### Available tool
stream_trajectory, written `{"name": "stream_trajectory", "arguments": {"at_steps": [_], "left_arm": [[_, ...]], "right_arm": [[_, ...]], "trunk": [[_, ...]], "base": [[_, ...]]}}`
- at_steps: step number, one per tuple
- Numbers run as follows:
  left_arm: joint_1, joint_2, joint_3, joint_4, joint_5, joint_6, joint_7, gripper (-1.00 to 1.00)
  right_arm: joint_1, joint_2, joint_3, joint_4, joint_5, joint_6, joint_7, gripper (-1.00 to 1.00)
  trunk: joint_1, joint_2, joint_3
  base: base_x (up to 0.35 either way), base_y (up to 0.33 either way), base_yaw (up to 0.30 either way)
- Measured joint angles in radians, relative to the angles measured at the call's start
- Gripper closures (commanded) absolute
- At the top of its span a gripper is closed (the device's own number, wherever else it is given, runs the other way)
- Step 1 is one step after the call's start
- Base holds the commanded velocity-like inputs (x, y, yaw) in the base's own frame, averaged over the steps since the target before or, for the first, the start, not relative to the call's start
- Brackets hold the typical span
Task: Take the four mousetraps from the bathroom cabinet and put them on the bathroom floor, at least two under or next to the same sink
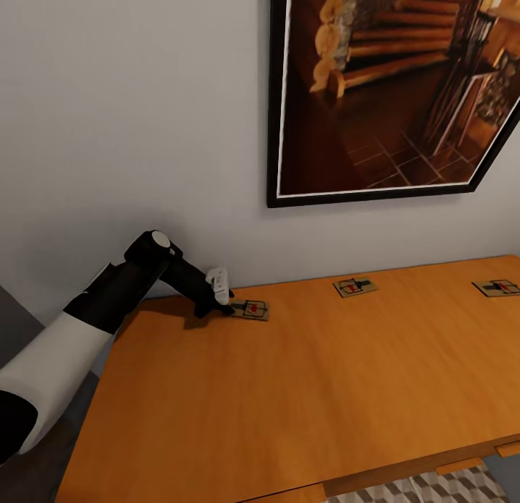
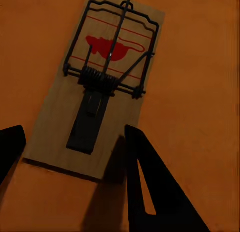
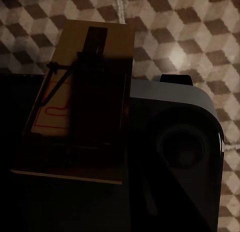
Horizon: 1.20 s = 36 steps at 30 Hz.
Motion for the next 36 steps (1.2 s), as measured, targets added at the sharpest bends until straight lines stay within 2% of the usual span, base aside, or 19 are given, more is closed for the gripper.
{"name": "stream_trajectory", "arguments": {"at_steps": [26, 30, 36], "left_arm": [[0.000, -0.003, 0.006, -0.002, -0.006, 0.003, 0.000, 1.00], [0.001, -0.001, 0.007, -0.108, -0.005, 0.081, 0.002, 1.00], [0.001, 0.005, 0.008, -0.165, -0.005, 0.134, 0.003, 1.00]], "right_arm": [[0.000, 0.000, 0.000, 0.003, 0.000, 0.000, 0.000, 1.00], [0.000, 0.000, 0.000, 0.003, 0.000, 0.000, 0.000, 1.00], [0.000, 0.000, 0.000, 0.003, 0.000, 0.000, 0.000, 1.00]], "trunk": [[0.000, 0.000, 0.000], [0.000, 0.000, 0.000], [0.000, 0.000, 0.000]], "base": [[0.000, 0.000, 0.000], [0.000, 0.000, 0.000], [0.000, 0.000, 0.000]]}}
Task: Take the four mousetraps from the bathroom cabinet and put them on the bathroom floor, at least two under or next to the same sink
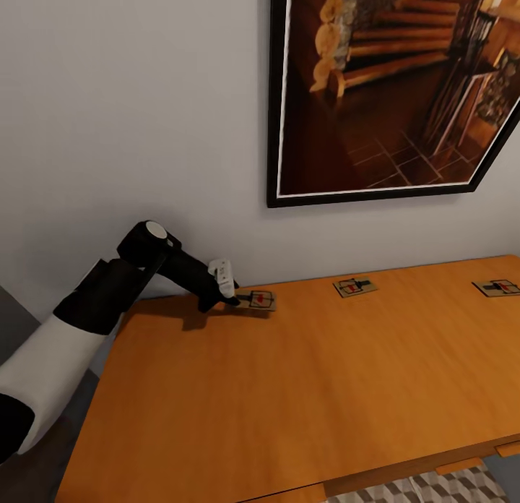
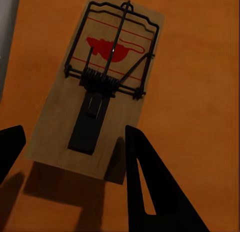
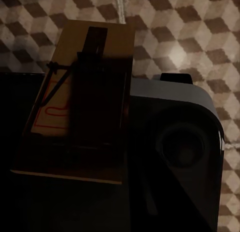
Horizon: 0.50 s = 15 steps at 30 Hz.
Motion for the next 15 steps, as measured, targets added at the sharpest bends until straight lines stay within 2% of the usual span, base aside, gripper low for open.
{"name": "stream_trajectory", "arguments": {"at_steps": [15], "left_arm": [[0.000, 0.001, -0.001, -0.010, 0.001, 0.006, 0.000, 1.00]], "right_arm": [[0.000, 0.000, 0.000, 0.000, 0.000, -0.001, 0.001, 1.00]], "trunk": [[0.000, 0.000, 0.000]], "base": [[0.000, 0.000, 0.000]]}}
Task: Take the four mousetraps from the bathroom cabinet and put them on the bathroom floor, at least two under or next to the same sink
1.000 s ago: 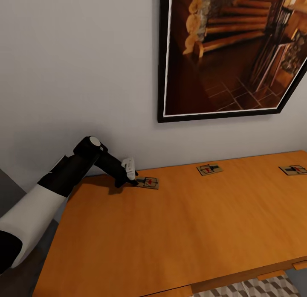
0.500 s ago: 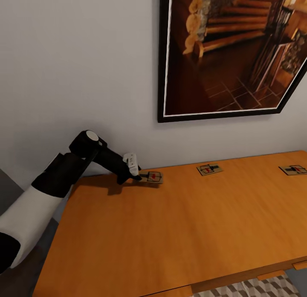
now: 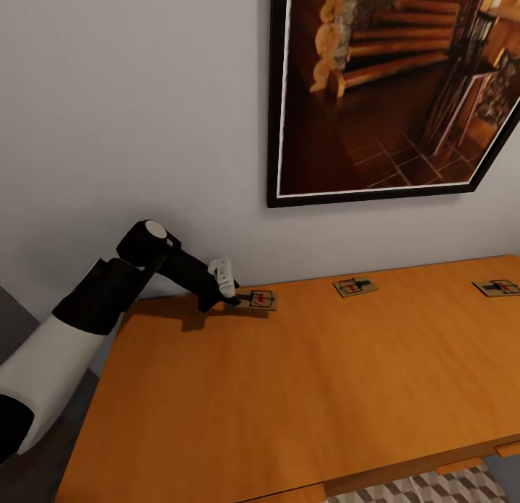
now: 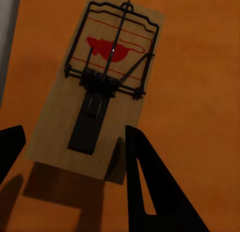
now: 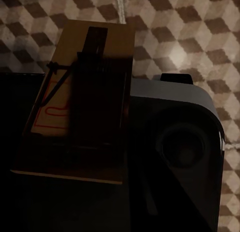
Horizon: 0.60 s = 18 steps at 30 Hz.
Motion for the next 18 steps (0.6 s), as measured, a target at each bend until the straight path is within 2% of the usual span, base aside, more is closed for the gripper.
{"name": "stream_trajectory", "arguments": {"at_steps": [10, 18], "left_arm": [[0.000, 0.001, -0.002, 0.001, 0.000, 0.001, 0.000, 1.00], [0.000, 0.001, -0.002, 0.001, -0.003, 0.002, 0.000, 1.00]], "right_arm": [[0.000, 0.000, 0.000, 0.000, 0.000, 0.000, 0.000, 1.00], [0.000, 0.000, 0.000, 0.000, 0.000, 0.000, 0.000, 1.00]], "trunk": [[0.000, 0.000, 0.000], [0.001, 0.000, 0.000]], "base": [[-0.008, -0.002, 0.000], [-0.255, -0.077, 0.000]]}}
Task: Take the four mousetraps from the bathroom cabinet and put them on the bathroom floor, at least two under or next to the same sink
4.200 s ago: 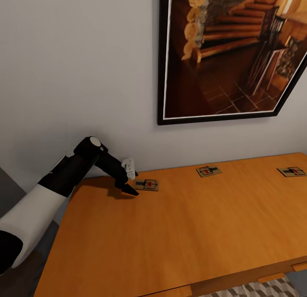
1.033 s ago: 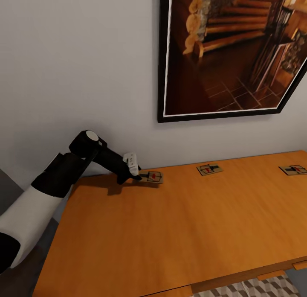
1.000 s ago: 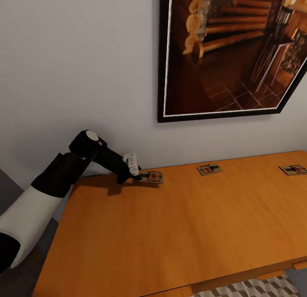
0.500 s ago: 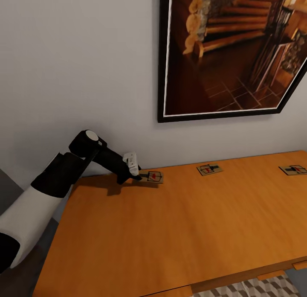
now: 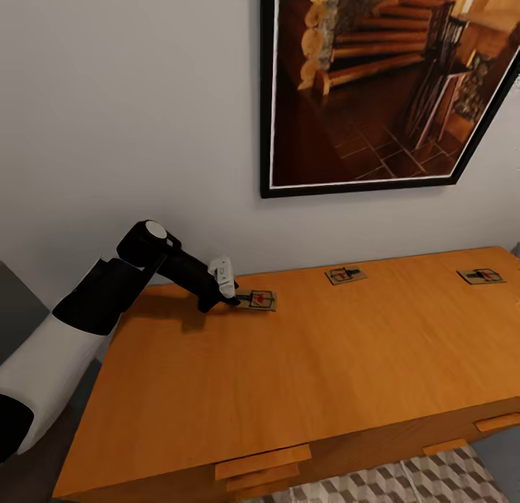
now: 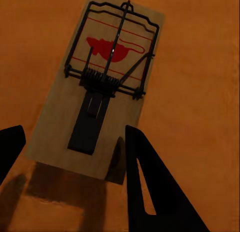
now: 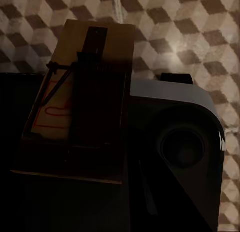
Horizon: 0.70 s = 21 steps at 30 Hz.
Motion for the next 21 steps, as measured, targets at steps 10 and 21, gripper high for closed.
{"name": "stream_trajectory", "arguments": {"at_steps": [10, 21], "left_arm": [[0.000, 0.000, 0.000, -0.002, -0.012, 0.000, 0.000, 1.00], [0.000, 0.000, 0.000, -0.002, -0.012, 0.000, 0.000, 1.00]], "right_arm": [[0.000, 0.000, -0.001, 0.000, 0.000, 0.000, 0.000, 1.00], [0.000, -0.001, -0.002, 0.000, 0.000, 0.001, 0.000, 1.00]], "trunk": [[0.000, 0.000, 0.000], [0.000, 0.000, 0.000]], "base": [[-0.310, -0.095, 0.000], [-0.311, -0.096, 0.000]]}}
